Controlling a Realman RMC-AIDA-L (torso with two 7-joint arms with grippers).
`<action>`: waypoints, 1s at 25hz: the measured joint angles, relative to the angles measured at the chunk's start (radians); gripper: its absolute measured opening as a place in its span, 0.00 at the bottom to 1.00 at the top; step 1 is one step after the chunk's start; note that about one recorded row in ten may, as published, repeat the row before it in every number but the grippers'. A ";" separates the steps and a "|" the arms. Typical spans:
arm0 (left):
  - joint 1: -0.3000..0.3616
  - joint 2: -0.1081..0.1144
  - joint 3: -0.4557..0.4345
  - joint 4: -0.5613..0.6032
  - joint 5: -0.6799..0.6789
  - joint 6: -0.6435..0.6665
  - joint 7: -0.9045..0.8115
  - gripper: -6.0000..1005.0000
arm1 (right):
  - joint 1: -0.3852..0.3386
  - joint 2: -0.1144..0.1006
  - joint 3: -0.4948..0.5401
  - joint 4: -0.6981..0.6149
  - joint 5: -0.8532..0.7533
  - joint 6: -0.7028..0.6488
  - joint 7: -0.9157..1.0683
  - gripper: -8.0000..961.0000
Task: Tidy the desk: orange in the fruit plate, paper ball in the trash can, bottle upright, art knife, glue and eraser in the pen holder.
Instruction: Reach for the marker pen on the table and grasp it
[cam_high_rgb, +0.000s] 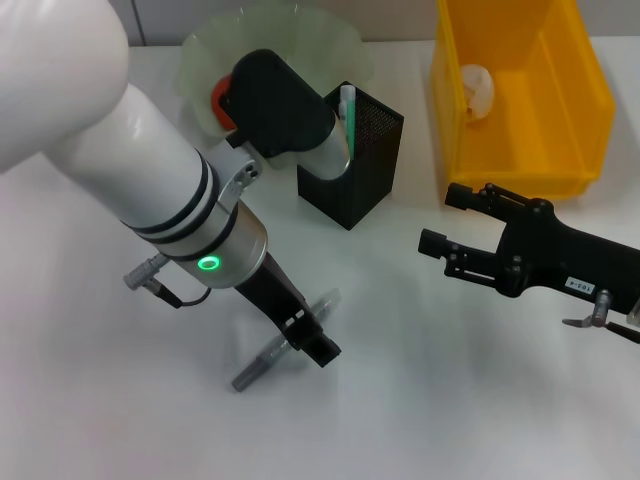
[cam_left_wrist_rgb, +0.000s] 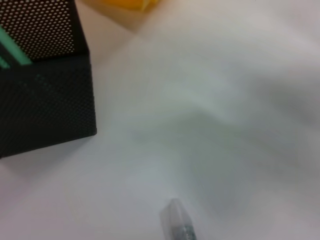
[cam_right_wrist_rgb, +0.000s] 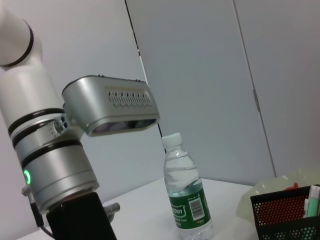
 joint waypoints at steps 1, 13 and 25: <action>0.000 0.000 0.000 0.000 0.000 0.000 0.000 0.76 | 0.001 0.000 0.000 0.000 0.001 0.000 0.000 0.82; -0.003 0.000 0.030 -0.012 0.026 -0.020 0.005 0.56 | 0.013 0.000 0.000 0.009 0.002 0.002 0.000 0.82; -0.001 0.000 0.038 -0.048 0.028 -0.045 0.029 0.47 | 0.020 0.000 0.000 0.010 0.002 0.015 0.000 0.82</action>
